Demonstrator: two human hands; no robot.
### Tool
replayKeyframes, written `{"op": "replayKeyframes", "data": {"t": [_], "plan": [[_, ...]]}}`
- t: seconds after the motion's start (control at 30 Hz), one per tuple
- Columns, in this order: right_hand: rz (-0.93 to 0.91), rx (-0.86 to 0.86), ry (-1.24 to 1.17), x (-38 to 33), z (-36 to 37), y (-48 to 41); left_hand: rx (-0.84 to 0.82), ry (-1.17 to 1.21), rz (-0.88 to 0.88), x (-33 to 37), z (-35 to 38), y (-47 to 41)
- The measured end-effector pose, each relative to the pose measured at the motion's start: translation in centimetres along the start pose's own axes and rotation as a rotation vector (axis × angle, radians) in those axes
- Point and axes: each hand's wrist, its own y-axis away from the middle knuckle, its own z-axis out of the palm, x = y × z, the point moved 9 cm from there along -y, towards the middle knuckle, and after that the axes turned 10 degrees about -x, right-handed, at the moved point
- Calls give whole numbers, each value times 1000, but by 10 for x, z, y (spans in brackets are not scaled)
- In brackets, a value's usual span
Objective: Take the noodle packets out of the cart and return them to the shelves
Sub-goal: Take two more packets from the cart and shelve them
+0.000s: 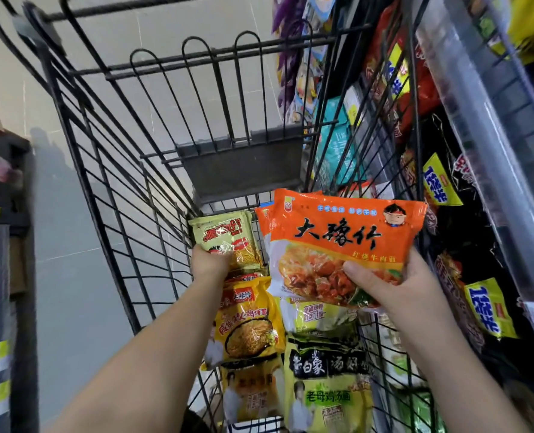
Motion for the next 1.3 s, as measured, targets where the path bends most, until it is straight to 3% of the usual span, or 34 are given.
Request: {"op": "replayKeyframes", "data": {"t": [0.43,0.63,0.97,1.3], "plan": [[14,41,-4,4,-7,18,63,-197,-55,2,1,-5],[25,51,-9,4,-5,17,67,-30,6,6,-2,1],[1,55,-42,1,-4,18,-200,80,1,6,25,1],[-42,34,-100,-30,6,24,-203,135,205,49,-15,52]]}}
